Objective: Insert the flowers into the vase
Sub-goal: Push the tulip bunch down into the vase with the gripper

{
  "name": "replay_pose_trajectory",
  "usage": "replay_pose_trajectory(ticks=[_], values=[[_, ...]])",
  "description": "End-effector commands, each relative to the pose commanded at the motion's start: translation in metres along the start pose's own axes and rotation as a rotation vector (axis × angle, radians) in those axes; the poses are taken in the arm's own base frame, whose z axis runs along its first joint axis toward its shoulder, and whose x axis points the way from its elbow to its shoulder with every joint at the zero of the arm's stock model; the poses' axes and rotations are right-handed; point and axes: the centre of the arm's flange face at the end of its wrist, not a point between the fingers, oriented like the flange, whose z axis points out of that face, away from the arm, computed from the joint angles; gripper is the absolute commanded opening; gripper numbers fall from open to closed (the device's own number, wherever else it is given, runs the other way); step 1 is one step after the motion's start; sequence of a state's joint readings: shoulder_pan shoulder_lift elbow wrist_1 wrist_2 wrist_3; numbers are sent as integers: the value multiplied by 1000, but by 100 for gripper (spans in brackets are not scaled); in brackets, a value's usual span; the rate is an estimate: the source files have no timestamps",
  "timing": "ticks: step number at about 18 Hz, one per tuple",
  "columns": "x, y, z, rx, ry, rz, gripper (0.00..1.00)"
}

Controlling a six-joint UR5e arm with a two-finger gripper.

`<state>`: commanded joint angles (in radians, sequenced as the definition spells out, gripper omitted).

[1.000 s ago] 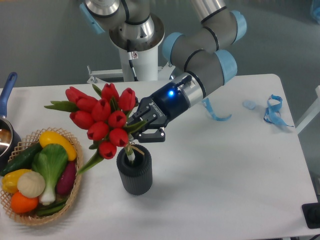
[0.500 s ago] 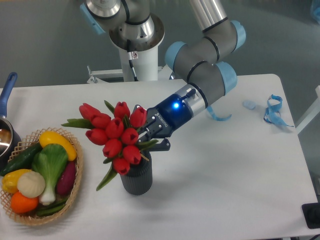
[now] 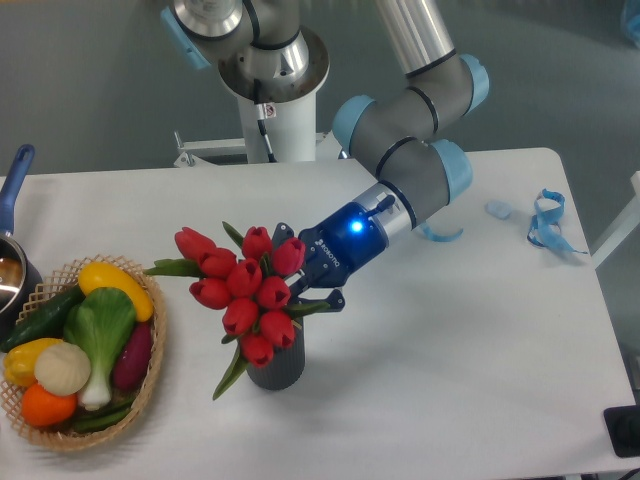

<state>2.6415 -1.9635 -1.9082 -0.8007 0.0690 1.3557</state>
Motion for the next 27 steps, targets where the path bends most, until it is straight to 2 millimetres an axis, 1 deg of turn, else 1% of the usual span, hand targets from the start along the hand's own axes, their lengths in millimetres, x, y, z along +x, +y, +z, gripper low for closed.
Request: replay_pose_trajectory(ticks=[1, 3, 7, 10, 12, 13, 14, 15, 17, 19, 22, 23, 24, 25, 27], values=[[-1, 9, 1, 0, 1, 11, 13], [-3, 18, 2, -1, 4, 17, 13], [-7, 29, 4, -4, 6, 11, 15], [-9, 33, 4, -4, 7, 14, 15], [-9, 31, 4, -4, 7, 17, 24], [-9, 31, 3, -4, 5, 20, 33], [-10, 31, 2, -4, 4, 34, 46], [-10, 30, 1, -3, 2, 49, 50], [-9, 30, 1, -3, 2, 55, 62], [-8, 29, 2, -4, 3, 56, 67], [-7, 28, 2, -5, 3, 60, 81], [-7, 27, 2, -5, 3, 62, 94], [-7, 26, 2, -5, 3, 65, 100], [-7, 24, 1, -6, 1, 71, 100], [-5, 15, -1, -6, -2, 92, 100]])
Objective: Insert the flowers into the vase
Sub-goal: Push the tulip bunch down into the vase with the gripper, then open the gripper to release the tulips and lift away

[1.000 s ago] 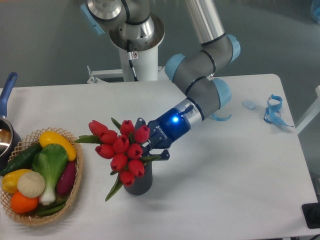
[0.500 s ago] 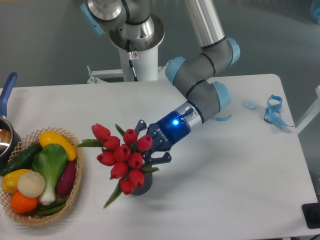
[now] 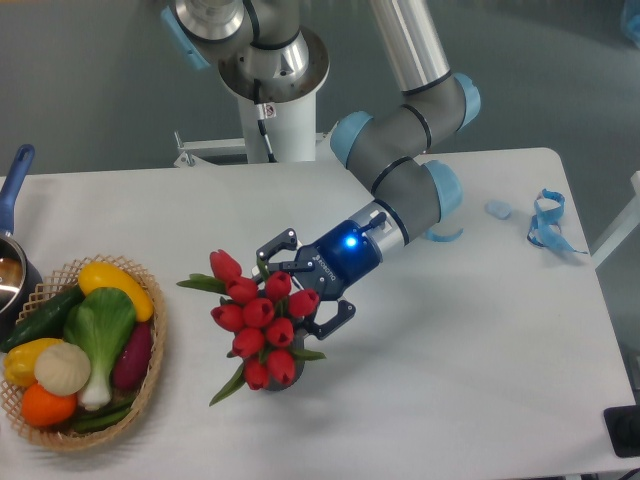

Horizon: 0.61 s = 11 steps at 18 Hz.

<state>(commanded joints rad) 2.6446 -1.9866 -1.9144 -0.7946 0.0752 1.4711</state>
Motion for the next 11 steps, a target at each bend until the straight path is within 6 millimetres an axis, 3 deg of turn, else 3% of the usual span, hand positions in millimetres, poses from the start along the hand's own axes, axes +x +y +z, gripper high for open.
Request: replay_pose_trajectory(ticks=[2, 5, 8, 11], values=[[3, -15, -5, -61, -16, 39, 100], [6, -39, -29, -266, -90, 111, 100], [5, -70, -73, -289, -181, 166, 100], [6, -105, -141, -402, -329, 243, 100]])
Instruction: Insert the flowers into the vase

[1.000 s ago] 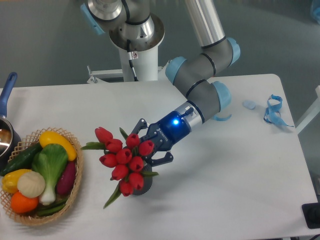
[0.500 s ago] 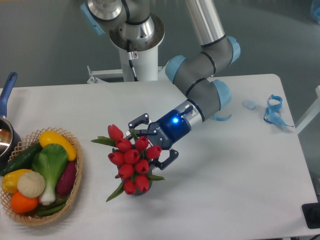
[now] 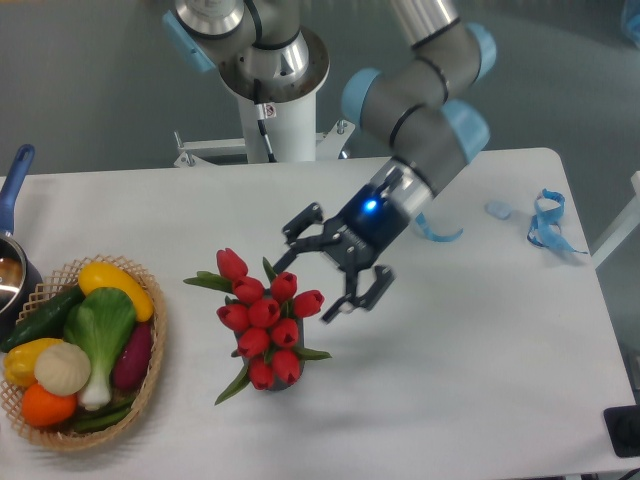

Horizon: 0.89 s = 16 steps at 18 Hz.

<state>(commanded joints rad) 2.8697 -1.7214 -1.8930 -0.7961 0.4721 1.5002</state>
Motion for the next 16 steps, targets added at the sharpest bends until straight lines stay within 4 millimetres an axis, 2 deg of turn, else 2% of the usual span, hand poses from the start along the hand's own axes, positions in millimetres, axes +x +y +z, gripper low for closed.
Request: replay_pose_trajectory(ticks=[4, 6, 7, 10, 14, 16], values=[[-28, -10, -84, -172, -175, 52, 100], [-33, -19, -117, -249, -241, 79, 100], [-38, -17, -135, -281, -274, 75, 100], [-42, -17, -170, -387, -343, 72, 100], [-34, -6, -188, -604, -281, 224, 100], [-27, -2, -188, -646, -204, 282, 100]])
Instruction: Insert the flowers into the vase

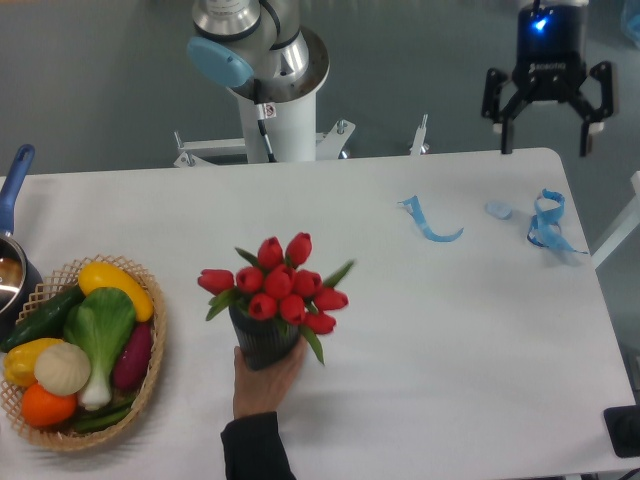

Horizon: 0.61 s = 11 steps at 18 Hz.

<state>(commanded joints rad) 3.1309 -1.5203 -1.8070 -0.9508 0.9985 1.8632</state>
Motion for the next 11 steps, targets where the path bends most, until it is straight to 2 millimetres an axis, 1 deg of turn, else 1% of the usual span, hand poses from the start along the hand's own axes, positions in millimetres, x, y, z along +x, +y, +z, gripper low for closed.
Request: replay_pose_trajectory(ticks=[2, 4, 8, 11], values=[[8, 1, -4, -51, 38, 67, 100], [17, 5, -4, -93, 75, 67, 100], [13, 5, -8, -82, 114, 42, 100], [21, -4, -3, -68, 121, 52, 100]])
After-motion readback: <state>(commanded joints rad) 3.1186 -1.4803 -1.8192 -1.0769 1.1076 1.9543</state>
